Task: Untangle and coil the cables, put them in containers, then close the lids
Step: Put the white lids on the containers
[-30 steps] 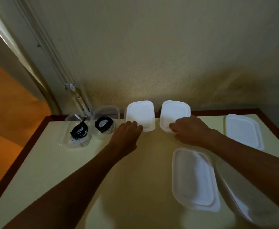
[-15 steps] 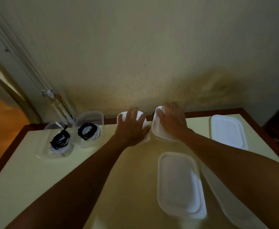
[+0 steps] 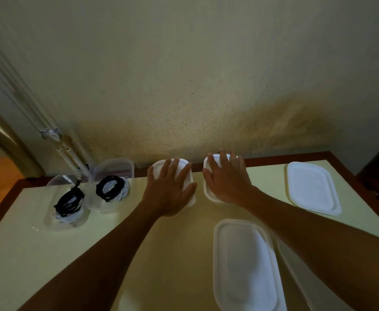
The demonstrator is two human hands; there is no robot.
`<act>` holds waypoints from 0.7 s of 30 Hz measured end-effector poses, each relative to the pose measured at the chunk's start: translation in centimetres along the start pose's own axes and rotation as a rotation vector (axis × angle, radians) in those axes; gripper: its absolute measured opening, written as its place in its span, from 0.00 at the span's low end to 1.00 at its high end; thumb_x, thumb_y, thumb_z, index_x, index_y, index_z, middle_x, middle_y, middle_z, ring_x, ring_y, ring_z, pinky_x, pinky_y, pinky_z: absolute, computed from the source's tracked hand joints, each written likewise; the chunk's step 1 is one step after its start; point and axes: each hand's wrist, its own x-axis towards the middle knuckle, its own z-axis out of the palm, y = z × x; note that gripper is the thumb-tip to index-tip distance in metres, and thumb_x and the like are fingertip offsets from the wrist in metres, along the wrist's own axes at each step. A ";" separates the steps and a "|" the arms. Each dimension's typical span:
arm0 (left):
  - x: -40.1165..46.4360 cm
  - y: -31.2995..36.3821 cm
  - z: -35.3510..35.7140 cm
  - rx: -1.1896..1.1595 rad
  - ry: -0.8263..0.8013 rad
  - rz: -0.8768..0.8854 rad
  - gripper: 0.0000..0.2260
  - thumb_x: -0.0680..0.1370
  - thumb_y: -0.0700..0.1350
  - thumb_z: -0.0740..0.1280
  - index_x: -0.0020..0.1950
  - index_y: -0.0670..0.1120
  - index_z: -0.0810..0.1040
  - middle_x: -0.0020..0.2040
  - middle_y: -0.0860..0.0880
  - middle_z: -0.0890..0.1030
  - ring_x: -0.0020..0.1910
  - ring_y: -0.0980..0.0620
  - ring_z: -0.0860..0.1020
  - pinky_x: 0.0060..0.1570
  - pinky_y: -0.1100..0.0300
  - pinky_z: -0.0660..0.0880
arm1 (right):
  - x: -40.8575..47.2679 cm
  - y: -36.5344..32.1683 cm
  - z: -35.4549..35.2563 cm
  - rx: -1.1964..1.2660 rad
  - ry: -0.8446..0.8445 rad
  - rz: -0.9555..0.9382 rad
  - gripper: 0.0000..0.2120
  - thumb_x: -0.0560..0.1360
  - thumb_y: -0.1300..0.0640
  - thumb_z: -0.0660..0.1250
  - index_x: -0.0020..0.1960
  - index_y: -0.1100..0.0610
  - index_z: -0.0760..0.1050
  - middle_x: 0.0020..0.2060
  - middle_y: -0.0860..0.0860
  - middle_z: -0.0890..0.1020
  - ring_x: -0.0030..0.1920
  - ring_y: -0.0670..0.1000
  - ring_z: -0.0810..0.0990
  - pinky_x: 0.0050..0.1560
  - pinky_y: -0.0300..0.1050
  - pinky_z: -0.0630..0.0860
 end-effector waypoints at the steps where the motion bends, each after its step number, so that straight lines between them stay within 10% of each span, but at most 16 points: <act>1: 0.1 0.0 0.0 -0.005 -0.001 0.002 0.36 0.74 0.68 0.33 0.79 0.55 0.47 0.80 0.46 0.50 0.79 0.45 0.48 0.73 0.36 0.47 | 0.1 -0.1 -0.1 -0.008 0.000 -0.001 0.39 0.76 0.38 0.33 0.75 0.56 0.64 0.73 0.64 0.67 0.73 0.69 0.63 0.73 0.66 0.57; 16: 0.0 0.2 -0.3 0.007 0.018 -0.020 0.36 0.74 0.68 0.34 0.79 0.55 0.50 0.80 0.49 0.52 0.78 0.46 0.50 0.72 0.36 0.50 | -0.8 -0.4 -0.2 0.043 -0.046 -0.024 0.40 0.80 0.38 0.31 0.71 0.58 0.71 0.68 0.67 0.72 0.67 0.72 0.71 0.67 0.70 0.65; 21: 0.0 0.2 -0.3 -0.006 0.024 -0.023 0.36 0.74 0.69 0.34 0.79 0.55 0.48 0.80 0.47 0.50 0.78 0.45 0.48 0.72 0.34 0.48 | -0.9 -0.5 -0.6 0.037 -0.043 -0.030 0.32 0.79 0.39 0.44 0.69 0.57 0.71 0.69 0.64 0.71 0.68 0.66 0.71 0.67 0.67 0.66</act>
